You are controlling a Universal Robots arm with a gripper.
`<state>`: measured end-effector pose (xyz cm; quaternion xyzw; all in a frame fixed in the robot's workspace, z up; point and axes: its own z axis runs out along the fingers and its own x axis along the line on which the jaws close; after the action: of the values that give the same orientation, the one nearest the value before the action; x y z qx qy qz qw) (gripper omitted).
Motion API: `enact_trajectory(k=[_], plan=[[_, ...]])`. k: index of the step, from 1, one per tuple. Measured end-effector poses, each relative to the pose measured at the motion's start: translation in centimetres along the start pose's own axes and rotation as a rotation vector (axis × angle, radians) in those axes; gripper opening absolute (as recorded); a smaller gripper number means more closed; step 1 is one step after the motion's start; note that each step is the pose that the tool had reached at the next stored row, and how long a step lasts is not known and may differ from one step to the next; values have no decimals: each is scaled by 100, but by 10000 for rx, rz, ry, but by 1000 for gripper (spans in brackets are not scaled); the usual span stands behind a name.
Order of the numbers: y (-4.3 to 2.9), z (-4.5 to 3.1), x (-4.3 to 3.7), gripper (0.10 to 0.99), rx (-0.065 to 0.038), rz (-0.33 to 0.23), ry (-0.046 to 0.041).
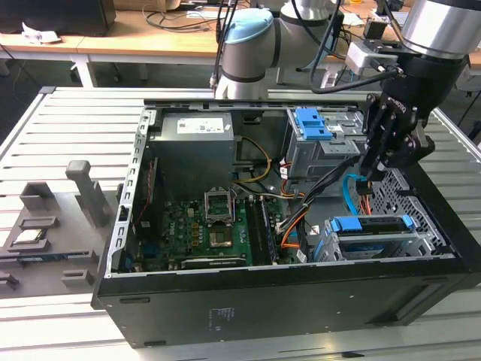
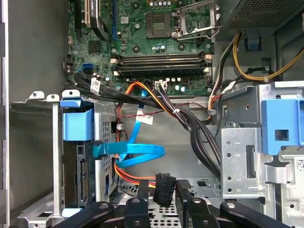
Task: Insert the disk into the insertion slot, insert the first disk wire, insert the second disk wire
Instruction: 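Insert the first disk wire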
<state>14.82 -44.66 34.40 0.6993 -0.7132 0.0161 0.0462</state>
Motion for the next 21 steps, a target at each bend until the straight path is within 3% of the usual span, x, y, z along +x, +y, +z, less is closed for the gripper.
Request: enact_trajectory(k=[5,9,14,17,18,19,21], plan=[[0,0,0,349,1,2,52],[0,1,0,188,1,3,75],[-1,3,29,188,2,4,109],[-4,16,174,188,2,4,109],[-6,23,248,188,2,4,110],[-9,35,381,188,2,4,108],[-11,45,500,188,1,4,90]])
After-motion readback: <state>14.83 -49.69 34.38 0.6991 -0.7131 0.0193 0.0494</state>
